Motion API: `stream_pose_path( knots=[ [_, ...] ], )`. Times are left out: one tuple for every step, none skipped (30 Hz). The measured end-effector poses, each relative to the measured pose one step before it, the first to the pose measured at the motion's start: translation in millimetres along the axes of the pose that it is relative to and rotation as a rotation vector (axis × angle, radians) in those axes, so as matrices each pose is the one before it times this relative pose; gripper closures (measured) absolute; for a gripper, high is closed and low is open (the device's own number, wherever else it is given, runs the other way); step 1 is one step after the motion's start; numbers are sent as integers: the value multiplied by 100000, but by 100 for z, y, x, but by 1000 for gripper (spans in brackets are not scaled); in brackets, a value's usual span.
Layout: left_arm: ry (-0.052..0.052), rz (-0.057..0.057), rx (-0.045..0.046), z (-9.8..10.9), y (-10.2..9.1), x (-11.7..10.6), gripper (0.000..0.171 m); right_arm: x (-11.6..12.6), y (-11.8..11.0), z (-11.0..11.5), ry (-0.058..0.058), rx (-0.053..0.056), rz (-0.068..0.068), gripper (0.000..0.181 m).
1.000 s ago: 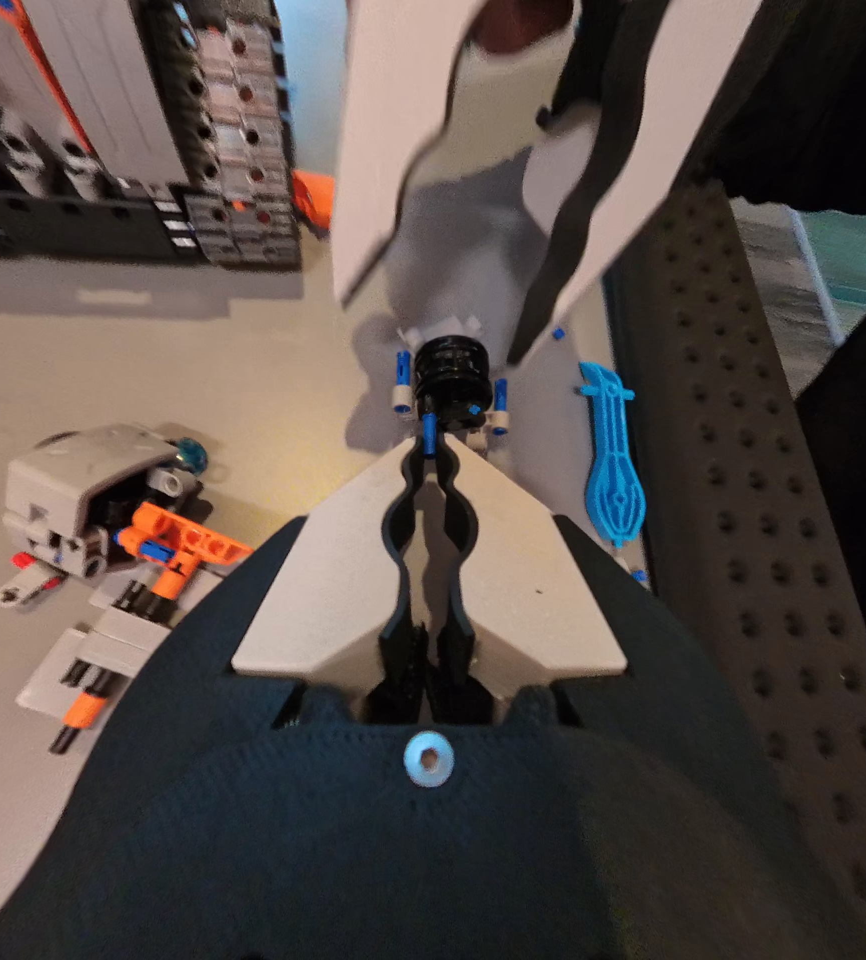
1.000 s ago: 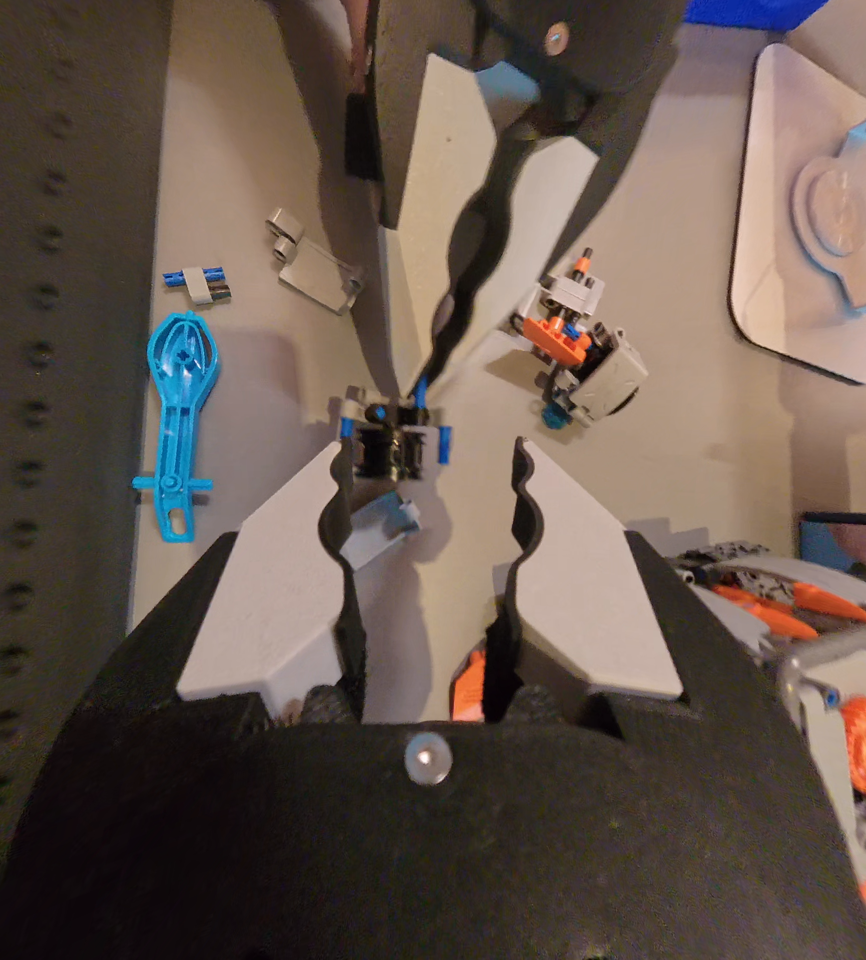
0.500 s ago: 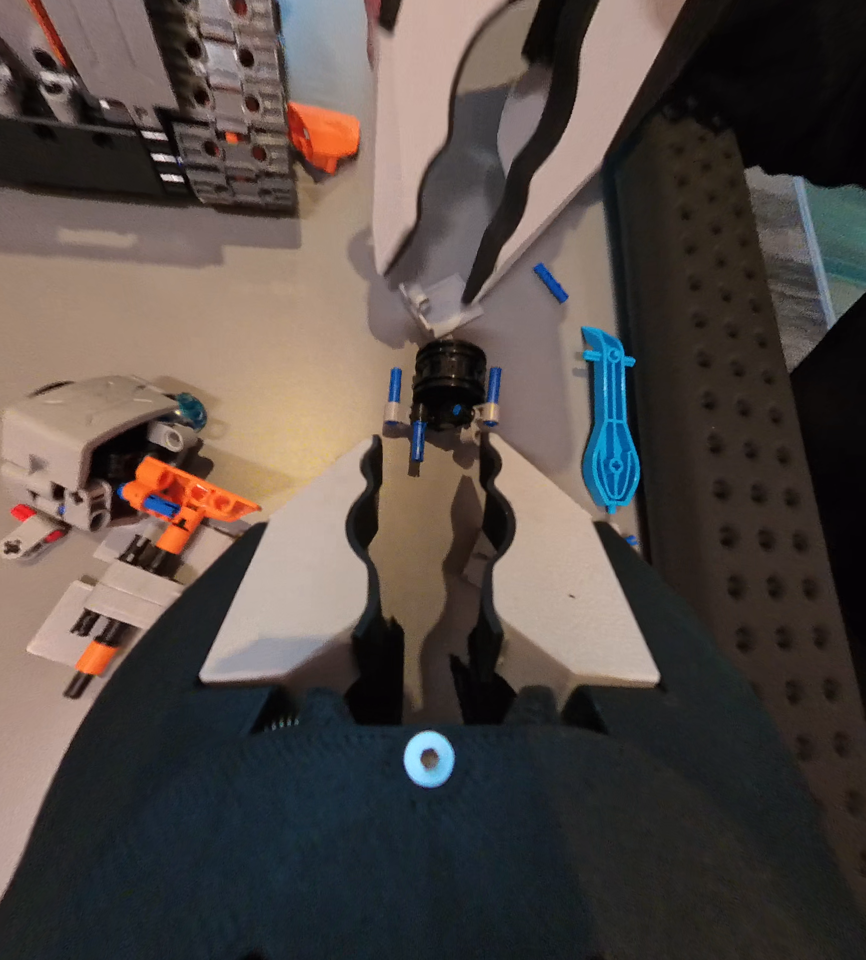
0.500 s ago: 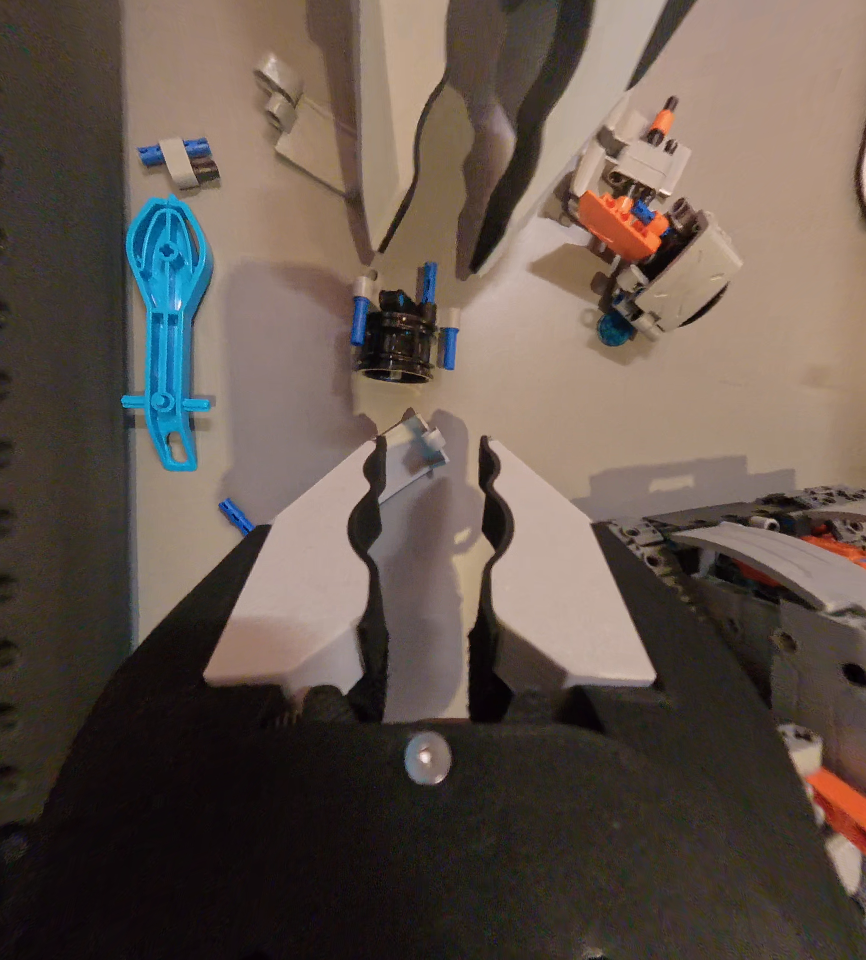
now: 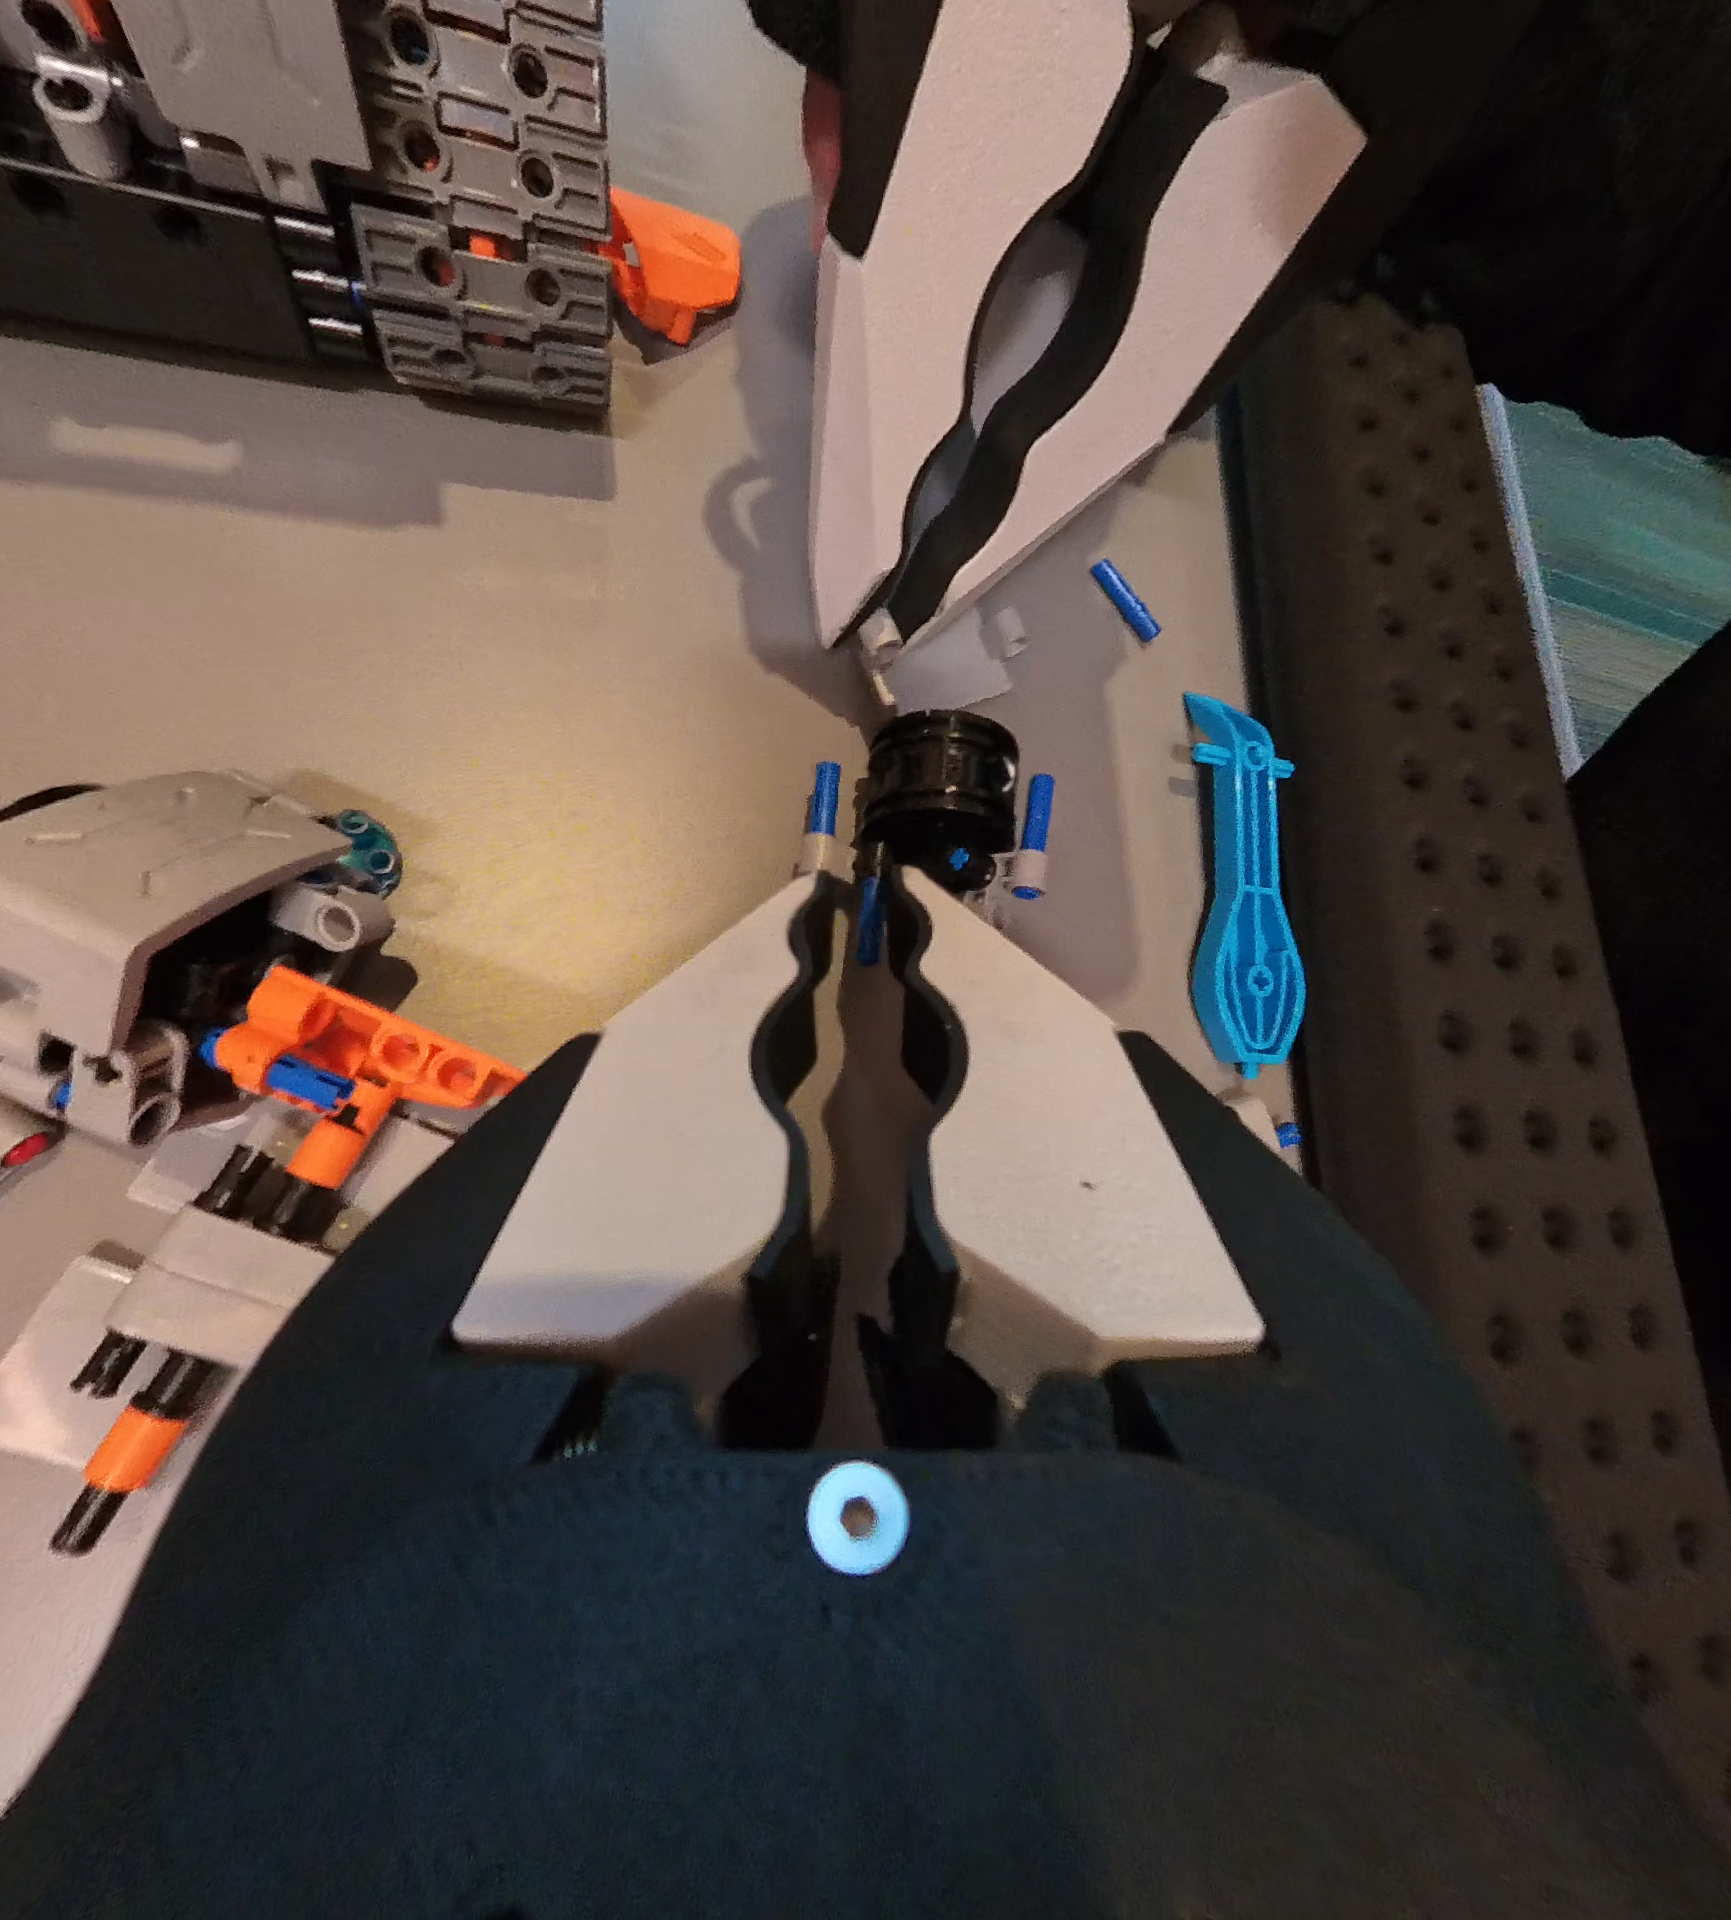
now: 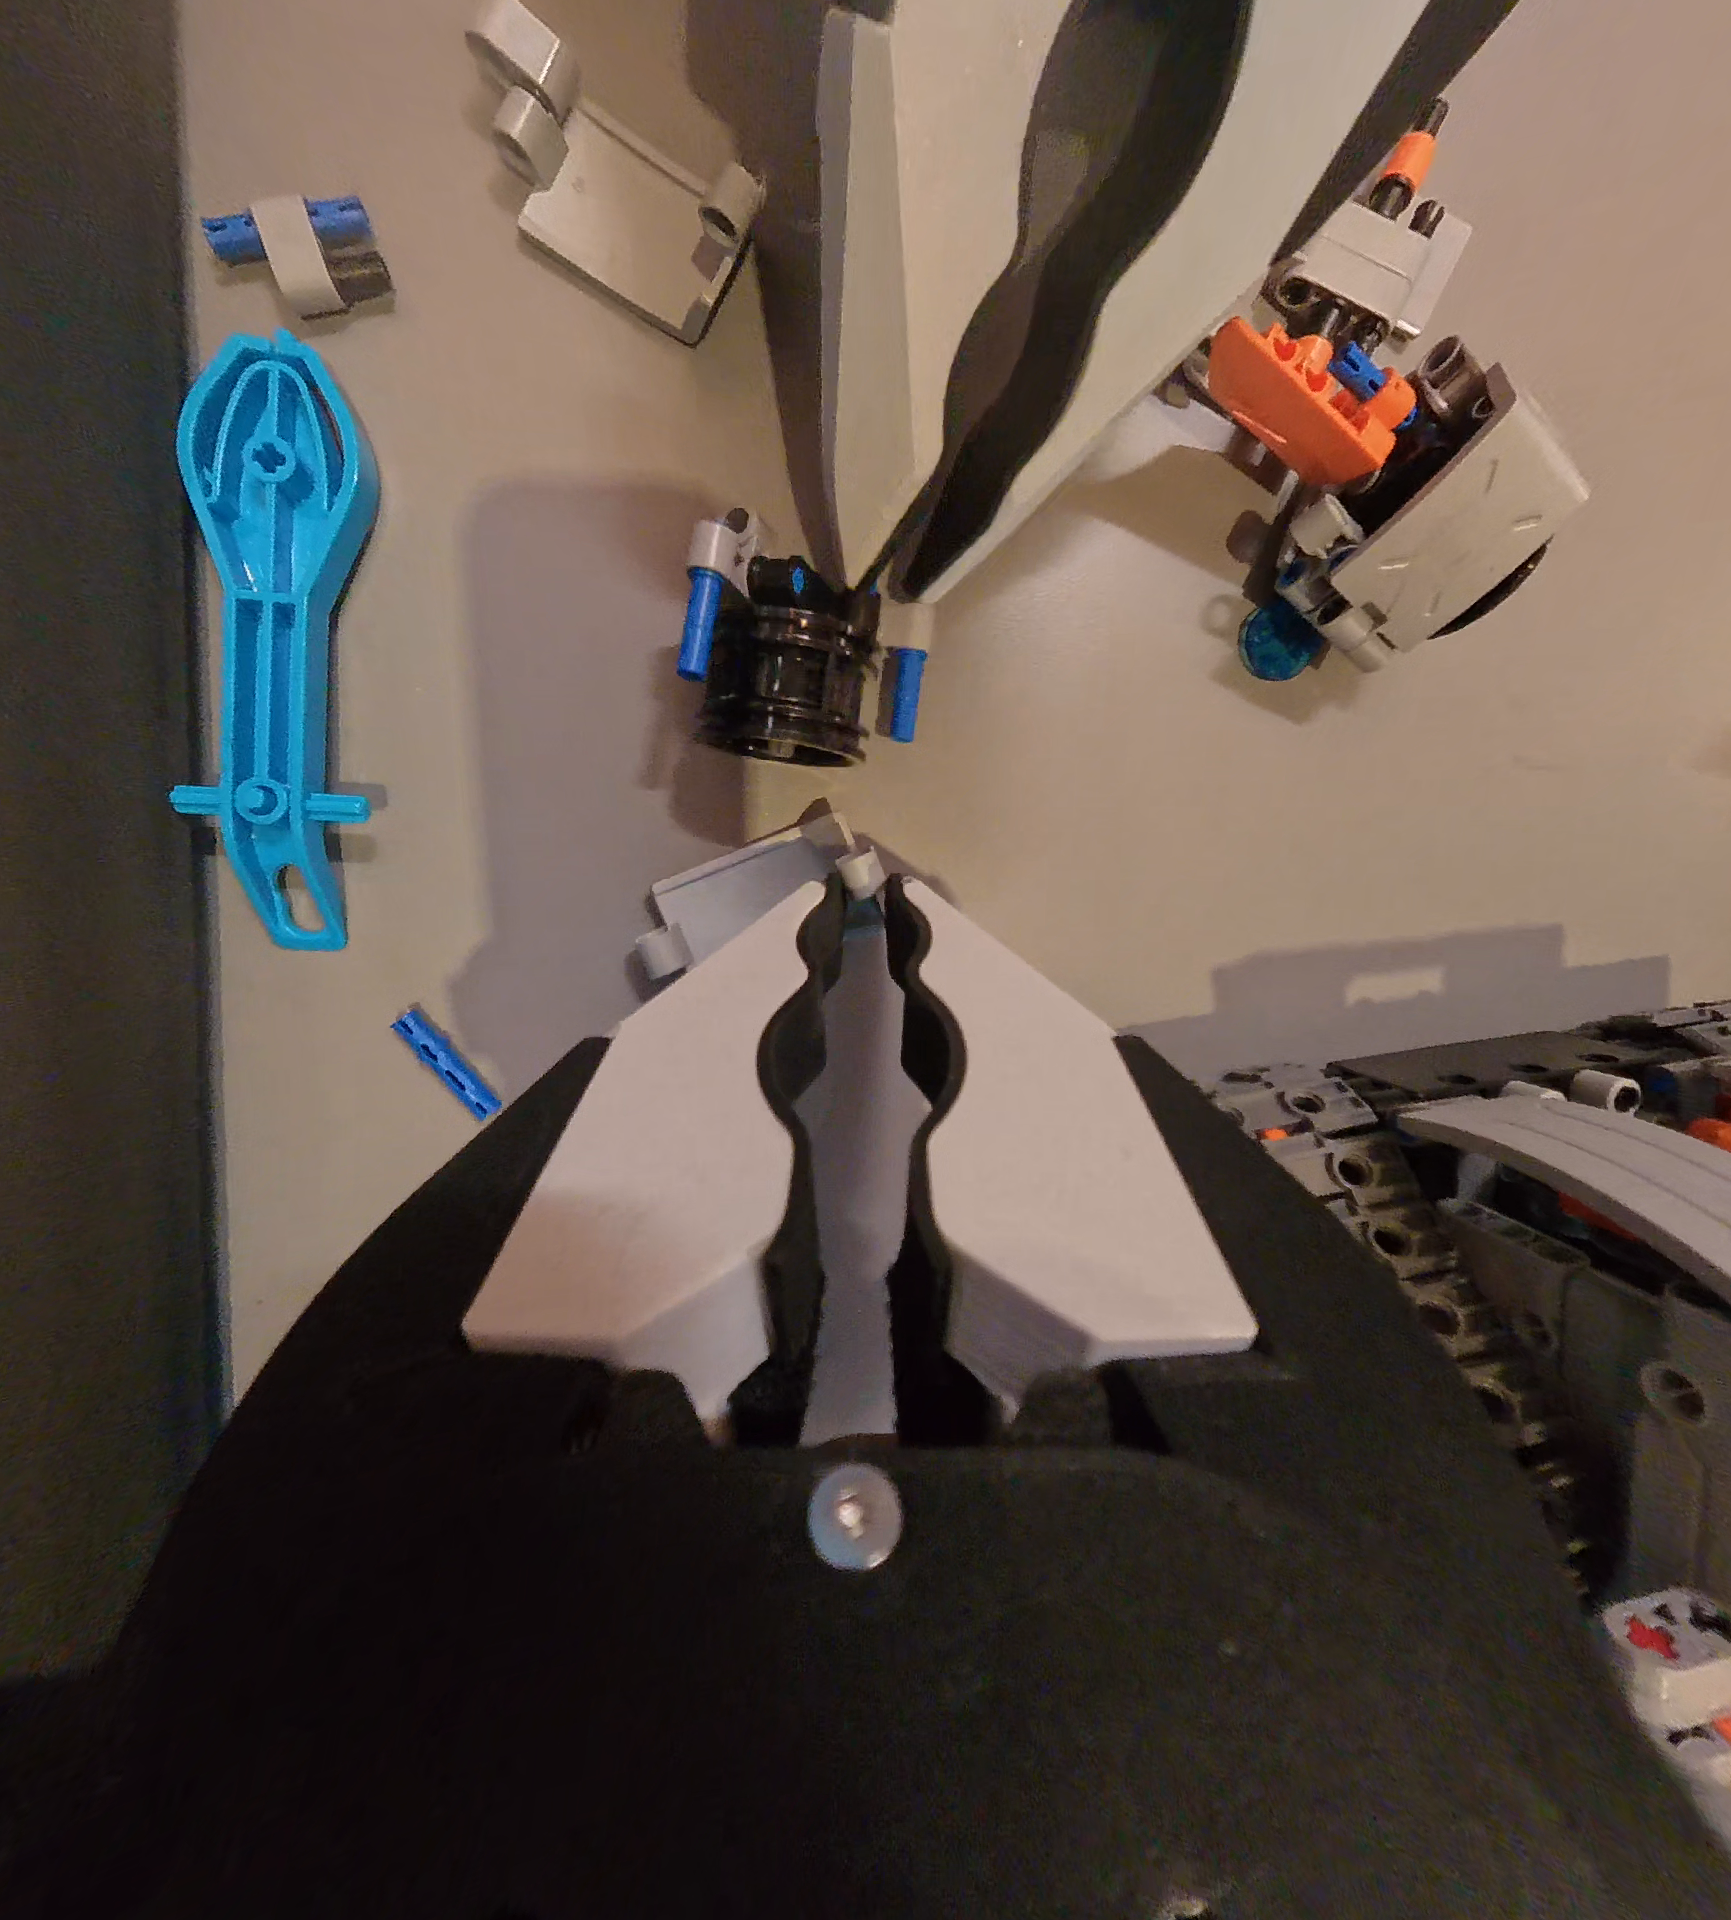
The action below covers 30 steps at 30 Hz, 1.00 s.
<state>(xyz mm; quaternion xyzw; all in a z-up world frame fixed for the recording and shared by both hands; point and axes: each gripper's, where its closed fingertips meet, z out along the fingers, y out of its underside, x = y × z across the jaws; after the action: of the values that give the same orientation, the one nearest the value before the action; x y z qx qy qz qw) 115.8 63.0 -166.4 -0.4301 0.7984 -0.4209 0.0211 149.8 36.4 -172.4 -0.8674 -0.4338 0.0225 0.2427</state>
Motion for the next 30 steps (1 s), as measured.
stream_pose_path(
  knots=[
    [1973,-333,-263,103,45,258,165,24,-18,21,-23,67,533,176],
    [1337,-85,400,63,-38,180,169,8,-15,29,-130,114,418,176],
    [304,4,192,63,-24,53,169,-1,-17,-3,-2,88,36,177],
    [639,81,-104,89,18,121,169,-4,5,-1,10,-73,181,176],
    [395,413,286,80,-43,127,169,10,6,-10,45,-99,281,176],
    [-14,813,91,29,-36,132,169,-14,-3,0,20,-33,146,176],
    [2017,1739,-1021,4,91,562,170,-18,7,-9,46,-80,-47,176],
    [2524,2624,-1400,-33,103,754,169,-8,14,-25,126,-128,-122,176],
    [-1670,1440,-448,-146,-100,61,165,-33,10,-12,33,-66,35,176],
    [-2340,1,613,-262,-250,-194,157,-30,-2,7,-5,14,5,177],
    [-904,-1039,1360,-320,-271,-121,154,-23,-11,1,3,-40,-42,177],
    [-2963,-1858,405,-275,-64,-525,151,-28,1,-6,-38,-127,-60,177],
    [-3105,-1048,-1028,-129,180,-513,143,-50,-5,-17,-142,-45,-142,177],
    [458,-817,-981,14,183,80,139,-90,-20,-3,-240,66,-182,177],
    [1511,-2249,-1373,127,223,222,138,-93,-3,0,-241,-25,-172,177],
    [1986,-2145,-1629,245,256,293,133,-88,14,-38,-39,-208,-298,177],
    [2375,-1211,-1465,328,258,359,131,-47,48,-41,137,-314,-370,177],
    [606,-734,-1202,347,212,54,131,-85,37,-59,-48,-264,-266,177],
    [354,-636,-392,292,73,9,133,-86,18,-80,-133,-114,-166,177],
    [2295,-873,689,162,-154,345,130,-52,13,-123,102,-164,-206,177],
    [1707,26,-224,152,-35,334,130,-76,-13,-183,61,-68,-324,177],
    [-609,952,-749,130,33,49,131,-131,-129,-195,-240,505,-268,177],
    [300,683,-551,111,-16,235,131,-124,-166,-126,-277,610,23,177],
    [864,318,-666,142,-14,337,131,-116,-68,-40,-225,-25,-105,177],
    [-431,620,-955,171,30,146,131,-115,21,71,-267,-534,-348,177],
    [-273,601,-866,202,-19,141,132,-131,52,128,-533,-576,-270,177],
    [399,169,-641,194,-36,205,133,-102,79,146,-606,-552,-100,177],
    [-175,-32,-643,175,-16,91,137,-29,110,138,-335,-640,-15,177],
    [-656,-318,-477,122,6,-18,141,-10,115,92,-216,-527,-37,177],
    [493,-106,-528,134,36,140,145,-40,31,42,-328,-54,6,177]
  ],
)
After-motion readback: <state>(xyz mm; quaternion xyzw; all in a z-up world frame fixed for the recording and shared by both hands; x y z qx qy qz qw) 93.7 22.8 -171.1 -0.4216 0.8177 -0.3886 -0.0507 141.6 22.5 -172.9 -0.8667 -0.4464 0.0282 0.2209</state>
